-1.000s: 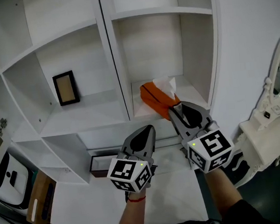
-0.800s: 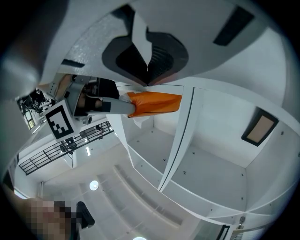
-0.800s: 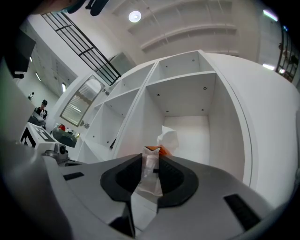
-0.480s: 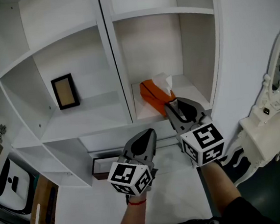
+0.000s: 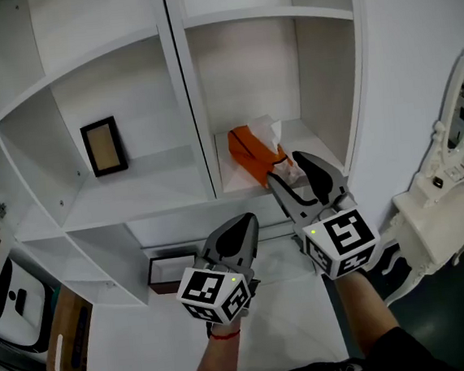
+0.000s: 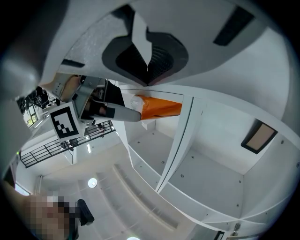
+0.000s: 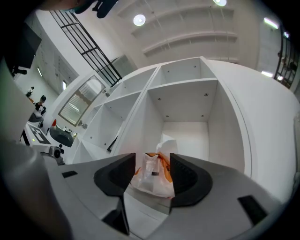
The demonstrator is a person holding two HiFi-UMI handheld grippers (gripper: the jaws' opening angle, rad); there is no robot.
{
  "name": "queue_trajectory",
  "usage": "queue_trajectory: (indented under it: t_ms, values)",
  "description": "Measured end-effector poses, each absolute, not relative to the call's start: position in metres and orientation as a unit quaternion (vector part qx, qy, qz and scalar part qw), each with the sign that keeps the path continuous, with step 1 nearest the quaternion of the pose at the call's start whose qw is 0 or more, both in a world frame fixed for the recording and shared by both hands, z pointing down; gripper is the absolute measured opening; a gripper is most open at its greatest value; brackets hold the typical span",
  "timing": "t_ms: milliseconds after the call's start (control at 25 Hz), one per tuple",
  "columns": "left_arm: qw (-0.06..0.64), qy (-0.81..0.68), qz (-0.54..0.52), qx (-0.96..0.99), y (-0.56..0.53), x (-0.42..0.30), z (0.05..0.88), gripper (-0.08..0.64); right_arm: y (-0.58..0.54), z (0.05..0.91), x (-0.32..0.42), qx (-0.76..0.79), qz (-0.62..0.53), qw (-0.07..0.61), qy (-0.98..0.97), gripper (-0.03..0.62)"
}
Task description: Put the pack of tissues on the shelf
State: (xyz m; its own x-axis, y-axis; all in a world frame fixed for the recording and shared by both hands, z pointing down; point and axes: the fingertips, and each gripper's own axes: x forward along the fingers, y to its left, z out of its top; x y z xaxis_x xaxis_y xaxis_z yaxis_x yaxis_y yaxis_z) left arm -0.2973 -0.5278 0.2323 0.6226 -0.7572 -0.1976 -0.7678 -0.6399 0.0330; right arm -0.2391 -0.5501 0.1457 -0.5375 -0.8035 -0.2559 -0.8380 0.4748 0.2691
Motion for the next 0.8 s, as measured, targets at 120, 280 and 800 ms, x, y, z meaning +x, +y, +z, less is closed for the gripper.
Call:
queue_trajectory:
  t_ms: [120,280,800]
  values:
    - [0.026,0.421,0.096,-0.902,-0.525,-0.292,0.234,0.008,-0.538,0.145,-0.233,-0.475,0.194,0.053,0.857,0.206]
    - [0.026,0.417,0.097,-0.903,-0.524,-0.289,0.234,0.008,-0.535,0.15,-0.227,-0.475,0.19,0.051,0.858,0.122]
    - [0.021,0.414,0.095,-0.905,-0.529,-0.297,0.238,0.008,-0.552,0.161,-0.231,-0.482,0.168,0.039,0.859,0.025]
